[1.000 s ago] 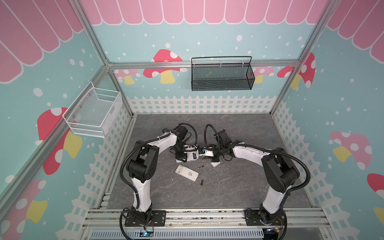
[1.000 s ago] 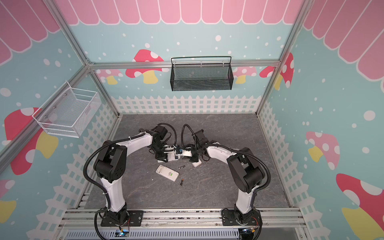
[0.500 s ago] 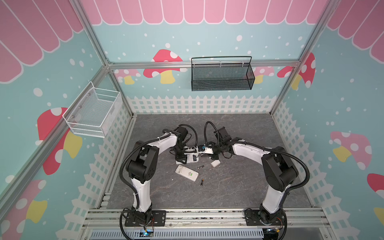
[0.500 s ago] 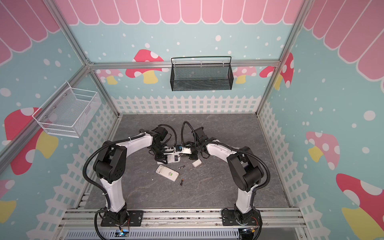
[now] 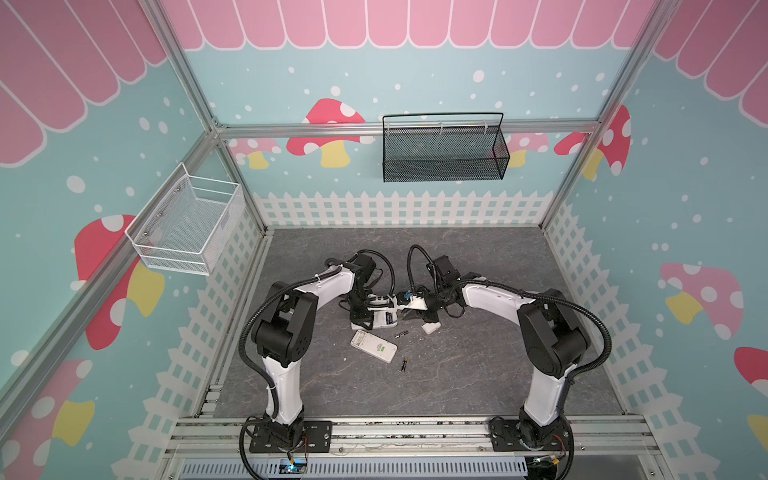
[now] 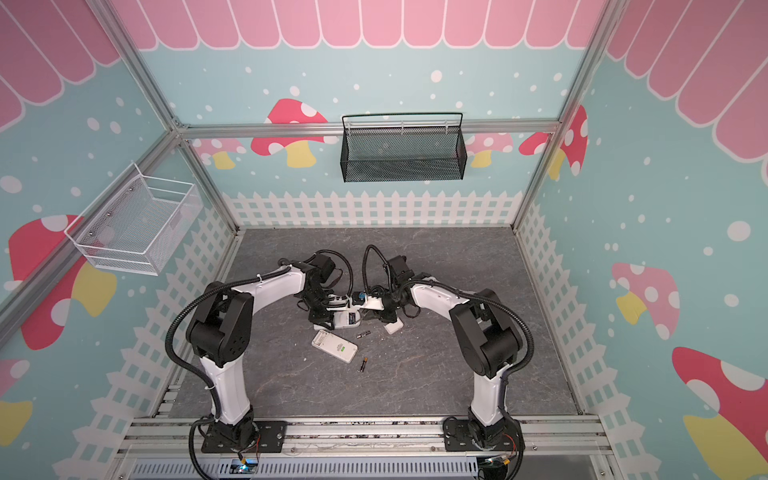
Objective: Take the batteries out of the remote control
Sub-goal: 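Lever the black battery up out of the compartment with the screwdriver tip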
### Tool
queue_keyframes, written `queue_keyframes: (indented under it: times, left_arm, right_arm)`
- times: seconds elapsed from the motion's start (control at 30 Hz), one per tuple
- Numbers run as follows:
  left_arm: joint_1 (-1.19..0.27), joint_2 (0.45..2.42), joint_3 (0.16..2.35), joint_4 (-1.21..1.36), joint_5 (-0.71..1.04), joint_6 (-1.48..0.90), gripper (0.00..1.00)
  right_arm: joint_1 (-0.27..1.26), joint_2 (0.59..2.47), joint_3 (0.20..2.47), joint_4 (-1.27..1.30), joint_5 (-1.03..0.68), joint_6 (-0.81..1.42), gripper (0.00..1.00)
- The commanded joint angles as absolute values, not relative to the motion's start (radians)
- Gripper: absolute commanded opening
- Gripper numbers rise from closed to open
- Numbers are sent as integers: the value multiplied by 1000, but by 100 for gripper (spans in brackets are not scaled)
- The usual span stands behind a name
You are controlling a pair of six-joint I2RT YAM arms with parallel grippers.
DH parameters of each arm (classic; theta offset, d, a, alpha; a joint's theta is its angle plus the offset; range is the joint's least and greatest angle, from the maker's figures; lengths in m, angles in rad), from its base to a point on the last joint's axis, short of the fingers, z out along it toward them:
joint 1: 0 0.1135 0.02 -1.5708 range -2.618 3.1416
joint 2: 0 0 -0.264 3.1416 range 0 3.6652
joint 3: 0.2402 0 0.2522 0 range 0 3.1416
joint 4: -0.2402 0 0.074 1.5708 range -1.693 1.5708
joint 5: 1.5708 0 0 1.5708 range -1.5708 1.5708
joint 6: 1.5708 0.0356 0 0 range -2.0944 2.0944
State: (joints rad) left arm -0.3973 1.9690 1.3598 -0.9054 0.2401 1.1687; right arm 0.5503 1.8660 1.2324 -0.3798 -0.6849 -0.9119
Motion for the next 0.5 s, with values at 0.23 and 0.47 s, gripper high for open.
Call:
queue_keyframes:
  times: [0.23, 0.47]
  left_arm:
    - [-405, 1944, 1339, -974, 269, 1220, 26]
    - [-404, 1942, 1341, -976, 272, 1220, 26]
  right_arm:
    - [546, 1891, 1288, -482, -752, -970, 0]
    - [549, 1928, 1293, -493, -733, -986, 0]
